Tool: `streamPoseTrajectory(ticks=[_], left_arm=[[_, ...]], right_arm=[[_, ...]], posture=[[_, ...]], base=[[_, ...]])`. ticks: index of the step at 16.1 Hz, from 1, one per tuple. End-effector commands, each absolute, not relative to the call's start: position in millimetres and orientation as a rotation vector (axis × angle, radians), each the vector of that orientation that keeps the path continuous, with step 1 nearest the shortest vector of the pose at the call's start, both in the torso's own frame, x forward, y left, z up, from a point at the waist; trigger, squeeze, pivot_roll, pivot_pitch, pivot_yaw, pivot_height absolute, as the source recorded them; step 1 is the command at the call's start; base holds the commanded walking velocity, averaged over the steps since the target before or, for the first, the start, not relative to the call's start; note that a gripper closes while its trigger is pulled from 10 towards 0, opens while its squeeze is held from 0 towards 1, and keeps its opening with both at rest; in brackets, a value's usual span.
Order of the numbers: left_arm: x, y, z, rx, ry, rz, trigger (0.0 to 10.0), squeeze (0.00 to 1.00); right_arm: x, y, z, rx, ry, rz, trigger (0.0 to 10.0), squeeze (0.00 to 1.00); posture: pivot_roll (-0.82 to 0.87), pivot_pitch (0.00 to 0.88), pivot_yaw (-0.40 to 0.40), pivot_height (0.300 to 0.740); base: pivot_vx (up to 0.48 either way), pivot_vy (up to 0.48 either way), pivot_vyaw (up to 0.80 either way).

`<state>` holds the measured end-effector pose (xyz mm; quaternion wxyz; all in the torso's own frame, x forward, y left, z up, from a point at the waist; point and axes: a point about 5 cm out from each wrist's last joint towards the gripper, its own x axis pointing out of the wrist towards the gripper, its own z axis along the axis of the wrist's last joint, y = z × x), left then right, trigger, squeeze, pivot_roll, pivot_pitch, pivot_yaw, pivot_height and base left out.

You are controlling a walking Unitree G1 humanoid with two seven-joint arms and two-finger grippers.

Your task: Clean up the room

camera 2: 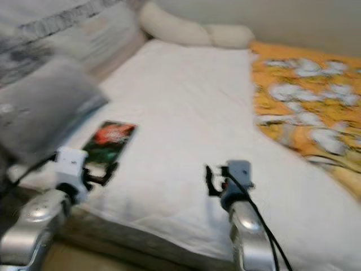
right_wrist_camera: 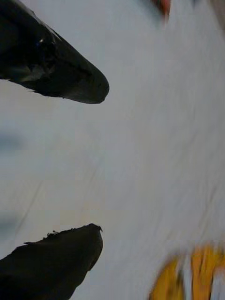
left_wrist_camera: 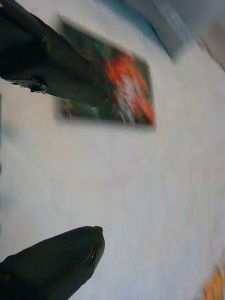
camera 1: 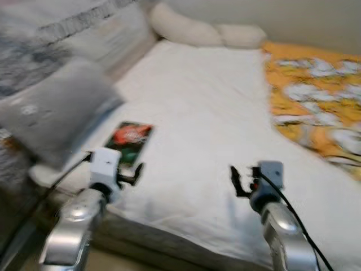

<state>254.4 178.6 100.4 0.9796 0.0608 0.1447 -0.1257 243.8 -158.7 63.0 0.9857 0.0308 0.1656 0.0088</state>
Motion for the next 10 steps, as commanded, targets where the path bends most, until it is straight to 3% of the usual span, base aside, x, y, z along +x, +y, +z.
streamPoseTrajectory(ticks=[1, 10], left_arm=[[255.0, 185.6, 103.4, 0.14, 0.278, -0.222, 10.0, 0.0], [258.0, 188.7, 104.6, 0.167, 0.278, -0.212, 10.0, 0.0]], right_arm=[[250.7, -153.5, 70.5, 0.062, 0.295, 0.029, 10.0, 0.0], [258.9, -150.0, 70.4, 0.046, 0.297, 0.019, 10.0, 0.0]], posture=[[0.02, 0.0, -0.011, 0.74], [0.02, 0.0, -0.019, 0.74]], base=[[0.0, -0.364, 0.0], [0.0, -0.359, 0.0]])
